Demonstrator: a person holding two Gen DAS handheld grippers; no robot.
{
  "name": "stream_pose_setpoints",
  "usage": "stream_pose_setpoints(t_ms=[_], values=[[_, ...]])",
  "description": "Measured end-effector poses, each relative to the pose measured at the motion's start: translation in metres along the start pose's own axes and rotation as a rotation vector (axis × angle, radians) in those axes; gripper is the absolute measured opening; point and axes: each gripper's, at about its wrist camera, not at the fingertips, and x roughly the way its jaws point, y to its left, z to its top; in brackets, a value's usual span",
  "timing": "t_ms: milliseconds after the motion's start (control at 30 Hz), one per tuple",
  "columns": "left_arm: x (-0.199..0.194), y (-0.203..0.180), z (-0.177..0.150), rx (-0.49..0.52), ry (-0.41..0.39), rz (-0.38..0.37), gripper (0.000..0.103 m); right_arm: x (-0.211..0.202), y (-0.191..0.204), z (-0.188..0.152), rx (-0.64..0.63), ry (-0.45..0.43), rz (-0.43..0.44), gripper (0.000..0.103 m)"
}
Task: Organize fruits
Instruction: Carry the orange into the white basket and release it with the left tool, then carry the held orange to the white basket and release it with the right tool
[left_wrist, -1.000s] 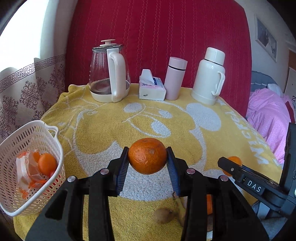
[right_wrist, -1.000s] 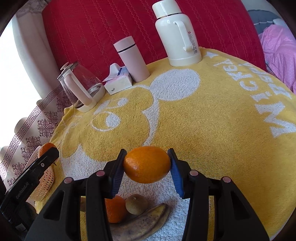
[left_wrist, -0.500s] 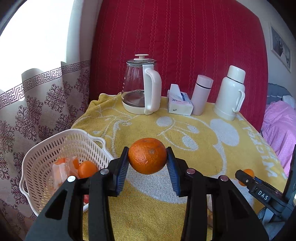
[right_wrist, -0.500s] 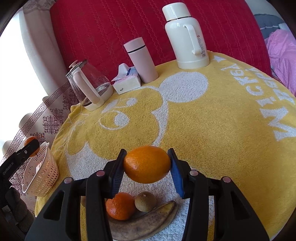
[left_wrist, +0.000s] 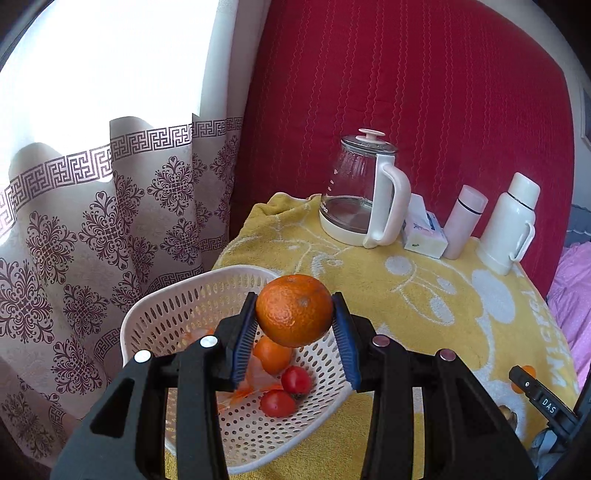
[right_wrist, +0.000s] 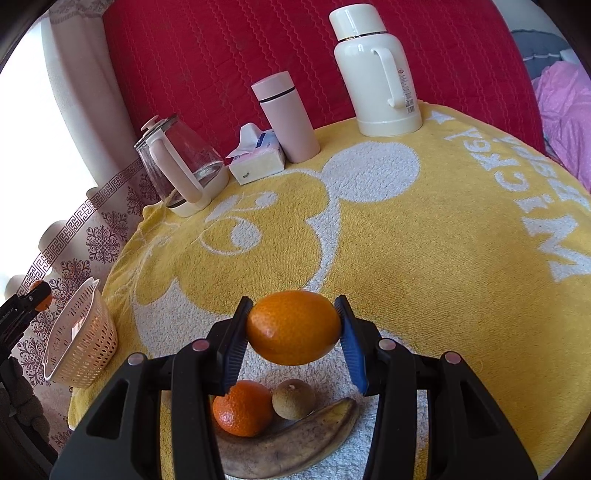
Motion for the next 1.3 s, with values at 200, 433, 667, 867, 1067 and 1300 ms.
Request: stream_pose_setpoints(t_ms=[200,433,667,867,1067,1300], values=[[0.0,0.017,0.004,-0.036,0.0,0.025,0.041,0.001,0.0,0.0,0.0,0.003,0.0,0.046],[-0.001,0.023,0.006,-0.056,-0.006,0.033,0.048,0.001,0.0,0.0,0.0,0.004,0.0,0.046],[-0.004,0.029,0.008,-0.082,-0.03,0.053,0.085,0.002,-0.001,0.0,0.001,0.005,0.0,0.046],[-0.006,0.031,0.009,-0.093,-0.055,0.072,0.1,0.001,0.0,0.0,-0.001,0.001,0.009,0.046],[-0.002,0.033,0.009,-0.108,-0.04,0.071,0.1,0.0,0.001,0.0,-0.003,0.001,0.014,0.046],[-0.005,0.037,0.011,-0.132,-0.055,0.096,0.1,0.0,0.002,0.0,-0.009,0.002,0.016,0.046]])
